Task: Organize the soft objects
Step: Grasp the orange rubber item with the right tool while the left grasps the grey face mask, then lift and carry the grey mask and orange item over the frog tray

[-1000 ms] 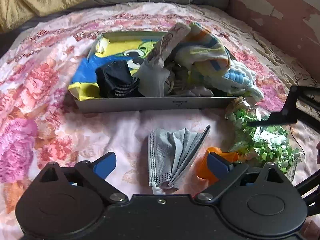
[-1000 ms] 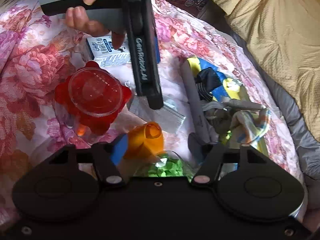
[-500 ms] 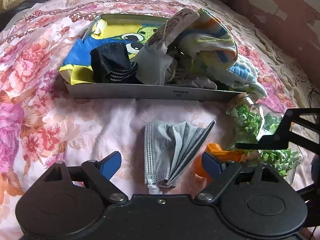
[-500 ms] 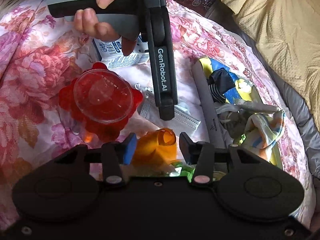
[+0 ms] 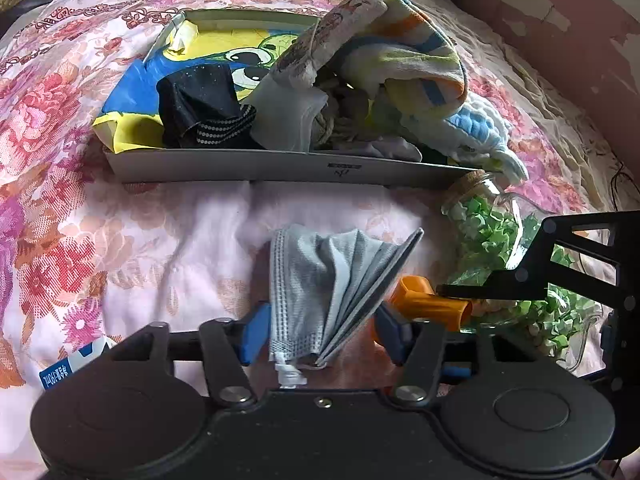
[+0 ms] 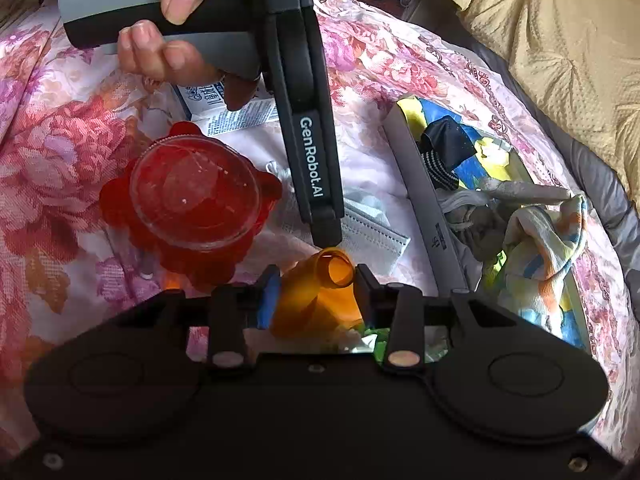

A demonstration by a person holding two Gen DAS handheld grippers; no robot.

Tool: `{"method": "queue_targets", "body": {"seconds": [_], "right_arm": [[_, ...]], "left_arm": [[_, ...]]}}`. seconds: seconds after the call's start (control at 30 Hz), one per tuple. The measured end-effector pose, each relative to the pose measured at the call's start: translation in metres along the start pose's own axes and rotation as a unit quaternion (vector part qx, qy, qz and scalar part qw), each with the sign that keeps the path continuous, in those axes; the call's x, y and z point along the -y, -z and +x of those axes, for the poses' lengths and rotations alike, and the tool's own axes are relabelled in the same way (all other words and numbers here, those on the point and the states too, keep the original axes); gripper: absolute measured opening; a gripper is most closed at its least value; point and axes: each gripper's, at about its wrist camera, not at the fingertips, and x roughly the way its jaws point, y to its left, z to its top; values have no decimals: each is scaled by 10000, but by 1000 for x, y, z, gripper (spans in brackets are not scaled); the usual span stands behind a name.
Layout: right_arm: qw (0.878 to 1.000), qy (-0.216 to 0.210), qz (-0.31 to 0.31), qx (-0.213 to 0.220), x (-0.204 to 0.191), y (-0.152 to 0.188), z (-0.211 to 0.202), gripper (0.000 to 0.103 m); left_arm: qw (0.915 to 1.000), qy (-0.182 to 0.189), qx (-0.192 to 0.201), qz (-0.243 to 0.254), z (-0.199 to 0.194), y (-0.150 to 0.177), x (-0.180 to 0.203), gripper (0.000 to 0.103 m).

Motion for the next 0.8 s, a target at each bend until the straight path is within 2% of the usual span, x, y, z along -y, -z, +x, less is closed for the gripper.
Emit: {"method": "queue_targets", "body": {"seconds": [0.27, 0.43, 0.8], "right_arm": [[9998, -16, 154, 91, 1, 5, 3, 26], [9995, 19, 250, 168, 3, 8, 2, 26], [9983, 4, 478, 331, 6, 12, -1, 23]], "left_arm": [[9999, -122, 10, 55, 1, 1, 5, 38], [9995, -179, 138, 219, -5, 1, 13, 33], [9977, -560, 336, 180, -23, -6, 29, 20]]}}
